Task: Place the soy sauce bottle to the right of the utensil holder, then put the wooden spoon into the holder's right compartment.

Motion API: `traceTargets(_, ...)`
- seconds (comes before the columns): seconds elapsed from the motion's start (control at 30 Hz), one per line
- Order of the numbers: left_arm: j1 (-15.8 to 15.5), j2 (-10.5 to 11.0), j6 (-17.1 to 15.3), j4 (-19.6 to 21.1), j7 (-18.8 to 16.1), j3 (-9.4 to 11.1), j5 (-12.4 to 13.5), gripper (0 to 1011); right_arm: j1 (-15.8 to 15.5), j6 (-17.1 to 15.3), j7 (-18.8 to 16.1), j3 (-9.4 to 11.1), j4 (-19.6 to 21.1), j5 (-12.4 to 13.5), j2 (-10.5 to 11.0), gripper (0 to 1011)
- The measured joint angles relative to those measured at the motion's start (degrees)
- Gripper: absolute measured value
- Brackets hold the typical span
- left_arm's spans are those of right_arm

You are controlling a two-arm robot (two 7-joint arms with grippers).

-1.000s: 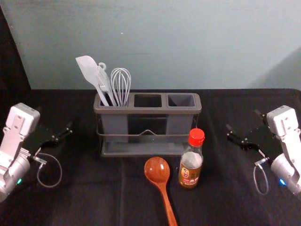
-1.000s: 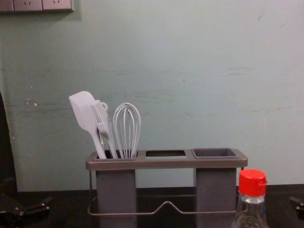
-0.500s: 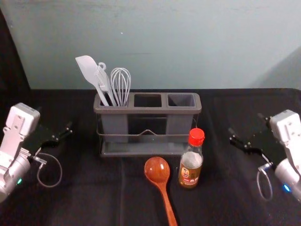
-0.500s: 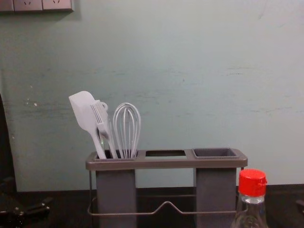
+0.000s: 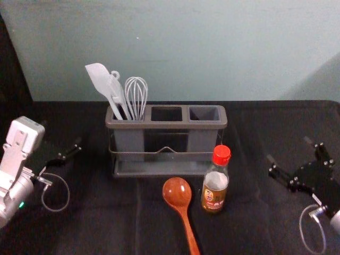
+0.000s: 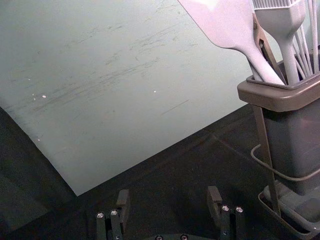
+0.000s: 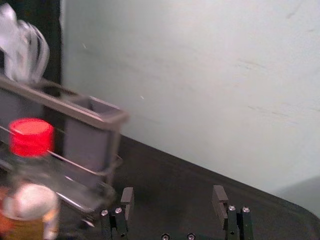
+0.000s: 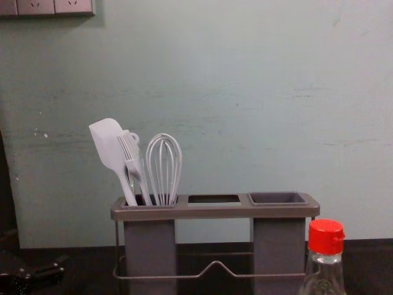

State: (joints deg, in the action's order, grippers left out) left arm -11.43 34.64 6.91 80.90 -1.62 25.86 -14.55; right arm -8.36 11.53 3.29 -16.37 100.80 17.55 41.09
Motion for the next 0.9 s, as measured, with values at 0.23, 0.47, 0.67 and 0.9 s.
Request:
traceTargets(0.23, 0.00, 0.00, 0.00, 0.00, 0.00, 0.00, 0.00, 1011, -3.58, 3.90, -7.26, 0.85, 3.19, 6.98, -0.87, 1003)
traceTargets(0.47, 0.00, 0.00, 0.00, 0.00, 0.00, 0.00, 0.00, 1011, -2.91, 2.97, -14.06, -0.65, 4.18, 10.92, -1.59, 1003)
traceTargets(0.67, 0.00, 0.00, 0.00, 0.00, 0.00, 0.00, 0.00, 1011, -1.50, 2.18, -15.06, -2.01, 3.73, 9.55, -4.40, 1002)
traceTargets(0.9, 0.00, 0.00, 0.00, 0.00, 0.00, 0.00, 0.00, 1011, 1.75, -0.45, -14.11, -3.57, 2.21, 6.13, -8.20, 1003)
